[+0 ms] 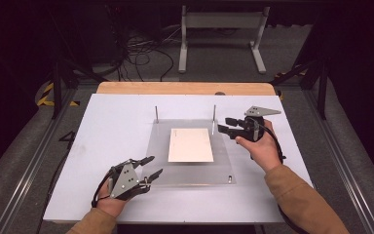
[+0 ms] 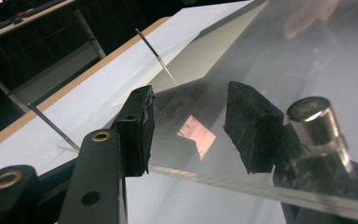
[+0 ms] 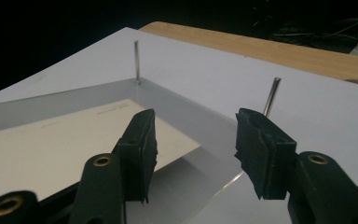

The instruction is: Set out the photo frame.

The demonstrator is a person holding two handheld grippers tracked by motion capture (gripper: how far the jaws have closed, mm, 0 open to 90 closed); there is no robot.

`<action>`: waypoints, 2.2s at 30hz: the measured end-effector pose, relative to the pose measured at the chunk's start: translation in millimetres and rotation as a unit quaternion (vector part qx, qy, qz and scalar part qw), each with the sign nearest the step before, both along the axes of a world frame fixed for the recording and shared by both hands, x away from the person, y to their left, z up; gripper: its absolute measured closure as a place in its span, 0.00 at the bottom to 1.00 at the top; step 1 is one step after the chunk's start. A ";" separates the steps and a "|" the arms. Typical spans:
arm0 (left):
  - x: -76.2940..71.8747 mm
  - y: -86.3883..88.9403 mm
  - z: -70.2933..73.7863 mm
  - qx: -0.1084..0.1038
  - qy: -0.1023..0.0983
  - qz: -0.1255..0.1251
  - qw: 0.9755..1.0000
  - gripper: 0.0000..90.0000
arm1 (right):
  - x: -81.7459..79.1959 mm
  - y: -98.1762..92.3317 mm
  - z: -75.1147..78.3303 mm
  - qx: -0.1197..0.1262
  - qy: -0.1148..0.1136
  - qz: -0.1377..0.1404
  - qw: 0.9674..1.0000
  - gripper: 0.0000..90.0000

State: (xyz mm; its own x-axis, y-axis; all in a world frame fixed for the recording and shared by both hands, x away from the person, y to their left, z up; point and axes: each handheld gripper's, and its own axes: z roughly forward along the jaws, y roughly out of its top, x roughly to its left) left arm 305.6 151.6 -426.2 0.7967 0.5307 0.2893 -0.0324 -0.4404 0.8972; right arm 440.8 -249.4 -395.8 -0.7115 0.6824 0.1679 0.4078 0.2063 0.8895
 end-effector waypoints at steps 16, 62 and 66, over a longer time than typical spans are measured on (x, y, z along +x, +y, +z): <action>-0.5 -0.4 0.9 0.002 0.002 0.001 1.000 0.57 | -60.0 -25.8 5.7 0.005 -0.033 0.023 0.999 0.49; 12.6 -1.5 24.7 -0.032 0.032 -0.013 0.999 0.57 | -102.6 -20.9 -2.1 -0.062 -0.138 0.111 0.982 0.21; 14.9 -1.0 28.5 -0.033 0.030 -0.013 0.999 0.57 | -101.4 -15.2 2.3 -0.058 -0.154 0.116 0.979 0.21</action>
State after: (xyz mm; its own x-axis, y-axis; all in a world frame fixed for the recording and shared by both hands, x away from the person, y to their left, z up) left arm 320.5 150.7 -397.7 0.8249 0.5268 0.2048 0.0124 -0.3792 0.9252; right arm 339.4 -264.6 -393.4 -0.8547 0.4974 -0.1489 0.0529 0.3686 0.9281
